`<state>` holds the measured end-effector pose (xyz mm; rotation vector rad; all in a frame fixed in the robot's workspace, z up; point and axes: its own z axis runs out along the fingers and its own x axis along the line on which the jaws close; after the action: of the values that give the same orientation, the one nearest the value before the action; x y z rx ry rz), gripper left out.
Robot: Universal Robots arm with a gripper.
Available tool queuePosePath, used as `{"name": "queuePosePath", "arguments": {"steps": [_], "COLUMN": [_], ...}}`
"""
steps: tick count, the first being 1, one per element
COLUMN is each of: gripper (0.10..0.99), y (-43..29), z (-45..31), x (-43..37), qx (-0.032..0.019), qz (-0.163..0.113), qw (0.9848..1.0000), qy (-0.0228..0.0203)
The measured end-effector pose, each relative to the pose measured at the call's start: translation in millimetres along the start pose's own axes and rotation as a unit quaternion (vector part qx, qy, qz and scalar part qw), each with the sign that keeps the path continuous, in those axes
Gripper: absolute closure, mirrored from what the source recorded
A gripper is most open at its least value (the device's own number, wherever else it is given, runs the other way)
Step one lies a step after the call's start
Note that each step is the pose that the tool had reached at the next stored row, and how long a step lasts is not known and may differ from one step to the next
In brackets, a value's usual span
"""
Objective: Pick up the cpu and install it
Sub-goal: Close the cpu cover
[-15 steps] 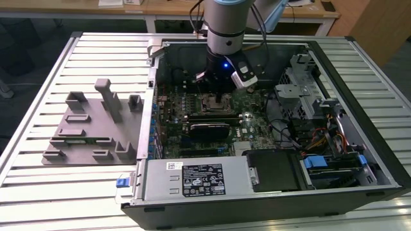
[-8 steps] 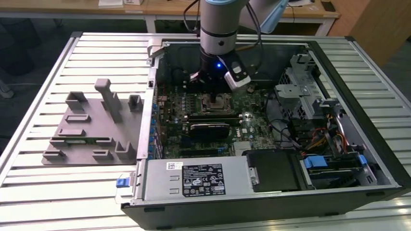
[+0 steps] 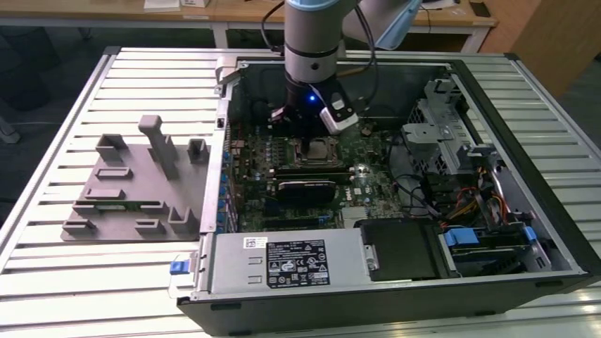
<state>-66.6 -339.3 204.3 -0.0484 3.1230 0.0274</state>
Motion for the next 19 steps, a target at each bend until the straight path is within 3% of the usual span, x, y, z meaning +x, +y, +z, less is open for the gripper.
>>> {"name": "queuePosePath", "arguments": {"steps": [9,19], "gripper": [0.98,0.98], "y": [0.2,0.2], "z": [3.8,4.8], "x": [7.8,8.4], "qx": [0.0,0.0], "qz": [0.0,0.0], "qw": [1.0,1.0], "qy": [0.0,0.0]}}
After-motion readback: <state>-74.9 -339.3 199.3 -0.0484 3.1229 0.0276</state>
